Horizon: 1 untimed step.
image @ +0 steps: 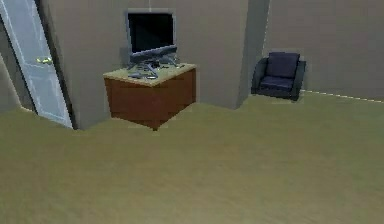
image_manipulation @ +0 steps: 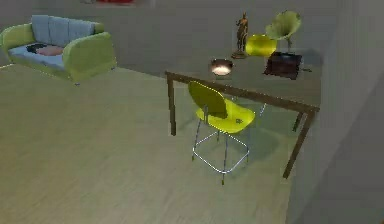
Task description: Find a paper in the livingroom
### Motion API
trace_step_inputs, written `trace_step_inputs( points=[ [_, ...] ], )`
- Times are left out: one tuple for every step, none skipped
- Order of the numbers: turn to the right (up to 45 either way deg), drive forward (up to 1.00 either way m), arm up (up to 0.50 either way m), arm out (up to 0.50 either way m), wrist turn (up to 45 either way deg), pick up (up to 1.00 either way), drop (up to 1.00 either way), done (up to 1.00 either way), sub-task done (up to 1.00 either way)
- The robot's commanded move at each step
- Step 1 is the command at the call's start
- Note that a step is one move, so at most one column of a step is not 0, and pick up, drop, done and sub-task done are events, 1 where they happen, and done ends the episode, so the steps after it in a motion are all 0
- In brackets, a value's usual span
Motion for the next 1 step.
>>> trace_step_inputs(
  points=[
    [0.0, 1.0, 0.0, 0.0, 0.0, 0.0, 0.0, 0.0, 0.0]
  ],
)
